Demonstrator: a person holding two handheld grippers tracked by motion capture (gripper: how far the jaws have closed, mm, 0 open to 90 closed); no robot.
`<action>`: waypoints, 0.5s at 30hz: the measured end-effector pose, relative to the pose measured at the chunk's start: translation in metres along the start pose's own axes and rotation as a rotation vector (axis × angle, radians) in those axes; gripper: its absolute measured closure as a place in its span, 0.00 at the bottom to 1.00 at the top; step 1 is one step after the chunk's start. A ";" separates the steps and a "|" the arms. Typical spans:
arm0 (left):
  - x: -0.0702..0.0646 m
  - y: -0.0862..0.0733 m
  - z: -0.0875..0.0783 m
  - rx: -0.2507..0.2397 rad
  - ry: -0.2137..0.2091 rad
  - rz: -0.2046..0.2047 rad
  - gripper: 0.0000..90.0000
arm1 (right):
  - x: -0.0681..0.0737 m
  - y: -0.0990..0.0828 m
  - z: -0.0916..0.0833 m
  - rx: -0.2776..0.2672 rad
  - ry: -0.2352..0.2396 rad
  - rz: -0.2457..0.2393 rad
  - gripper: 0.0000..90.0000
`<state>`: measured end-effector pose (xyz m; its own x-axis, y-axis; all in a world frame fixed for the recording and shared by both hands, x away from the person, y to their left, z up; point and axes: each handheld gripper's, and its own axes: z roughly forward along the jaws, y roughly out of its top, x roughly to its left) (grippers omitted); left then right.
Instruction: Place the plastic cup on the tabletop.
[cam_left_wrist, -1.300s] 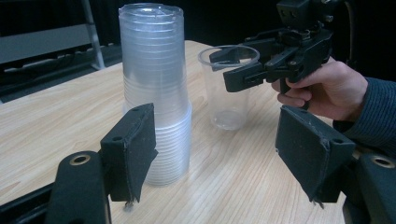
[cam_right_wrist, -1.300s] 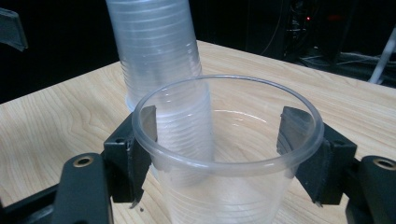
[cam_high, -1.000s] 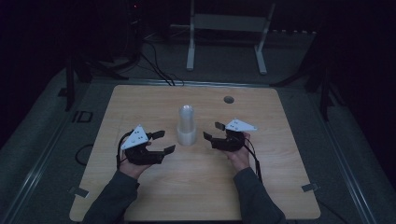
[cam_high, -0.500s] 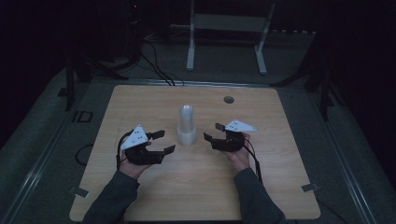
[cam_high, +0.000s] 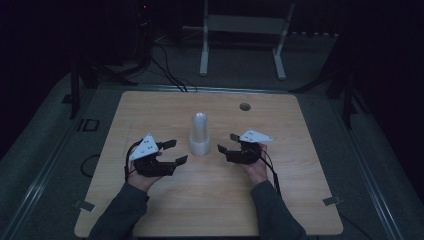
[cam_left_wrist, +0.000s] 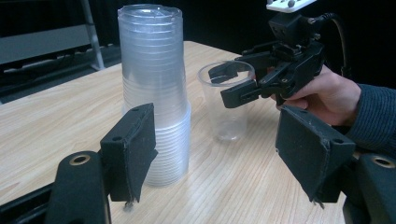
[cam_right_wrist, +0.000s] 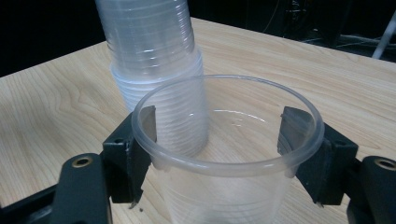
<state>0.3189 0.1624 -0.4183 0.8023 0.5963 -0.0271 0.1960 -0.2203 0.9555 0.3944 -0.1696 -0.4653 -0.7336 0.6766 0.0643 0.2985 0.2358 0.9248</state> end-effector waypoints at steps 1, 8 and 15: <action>0.000 0.000 0.000 0.000 0.000 0.000 0.32 | 0.000 0.000 0.000 0.001 0.000 -0.003 0.31; 0.000 0.000 0.000 0.002 0.000 -0.001 0.32 | 0.000 -0.003 0.001 0.022 -0.006 -0.006 0.31; 0.000 0.000 0.000 0.002 0.000 -0.002 0.32 | -0.001 -0.005 0.002 0.024 -0.008 -0.004 0.31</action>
<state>0.3188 0.1621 -0.4185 0.8023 0.5962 -0.0289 0.1984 -0.2207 0.9550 0.3948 -0.1704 -0.4701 -0.7297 0.6813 0.0578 0.3103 0.2546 0.9159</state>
